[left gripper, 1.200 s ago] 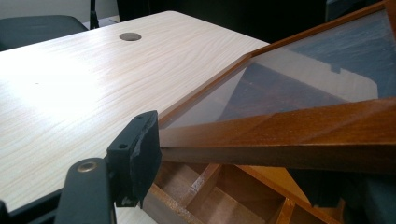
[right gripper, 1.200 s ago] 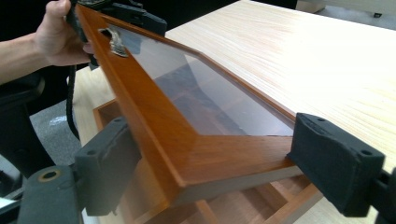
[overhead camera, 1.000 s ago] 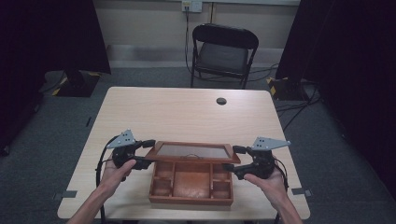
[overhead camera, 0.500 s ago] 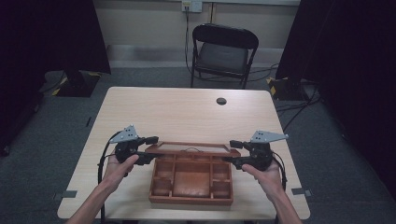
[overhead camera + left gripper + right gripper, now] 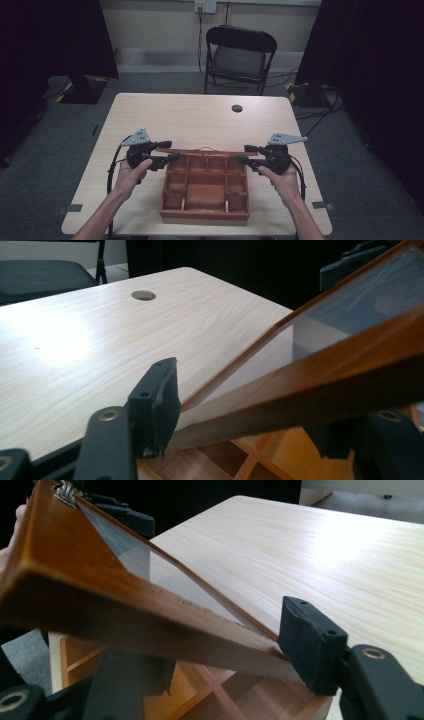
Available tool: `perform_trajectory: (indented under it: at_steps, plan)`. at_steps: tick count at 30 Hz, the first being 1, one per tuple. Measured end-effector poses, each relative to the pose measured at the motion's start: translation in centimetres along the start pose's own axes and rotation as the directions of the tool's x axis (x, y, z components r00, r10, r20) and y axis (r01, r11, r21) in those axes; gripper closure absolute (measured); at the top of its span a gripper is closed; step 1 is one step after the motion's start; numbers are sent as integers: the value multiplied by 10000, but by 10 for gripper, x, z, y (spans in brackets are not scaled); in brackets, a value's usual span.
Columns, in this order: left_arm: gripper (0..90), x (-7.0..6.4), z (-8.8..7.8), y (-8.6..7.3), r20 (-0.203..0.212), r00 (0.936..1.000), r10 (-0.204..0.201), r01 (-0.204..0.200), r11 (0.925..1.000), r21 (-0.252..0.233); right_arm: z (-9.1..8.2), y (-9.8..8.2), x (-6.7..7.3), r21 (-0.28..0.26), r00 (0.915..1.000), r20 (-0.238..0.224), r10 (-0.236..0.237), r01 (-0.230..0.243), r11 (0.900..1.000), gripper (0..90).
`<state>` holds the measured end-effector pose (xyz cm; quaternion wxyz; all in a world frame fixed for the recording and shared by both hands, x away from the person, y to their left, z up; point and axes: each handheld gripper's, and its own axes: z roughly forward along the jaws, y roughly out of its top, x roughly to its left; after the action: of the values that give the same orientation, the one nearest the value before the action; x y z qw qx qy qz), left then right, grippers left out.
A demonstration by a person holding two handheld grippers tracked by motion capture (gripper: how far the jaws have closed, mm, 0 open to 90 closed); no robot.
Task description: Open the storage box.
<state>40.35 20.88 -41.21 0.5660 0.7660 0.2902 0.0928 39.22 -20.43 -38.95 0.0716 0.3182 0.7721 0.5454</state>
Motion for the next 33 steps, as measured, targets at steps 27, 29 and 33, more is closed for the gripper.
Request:
perform_trajectory:
  at_steps: [27,29,33]
  plan:
    - [428,17,14,9,-120,9998,185,-183,9997,177,20,4,-19,-141,9993,294,214,-210,9997,458]
    - [425,18,16,10,-129,9998,180,-178,9998,110,21,4,-21,-148,9992,334,241,-237,9996,460]
    - [426,18,19,9,-212,9996,174,-172,9998,89,24,3,-25,-196,9988,343,350,-343,9992,462]
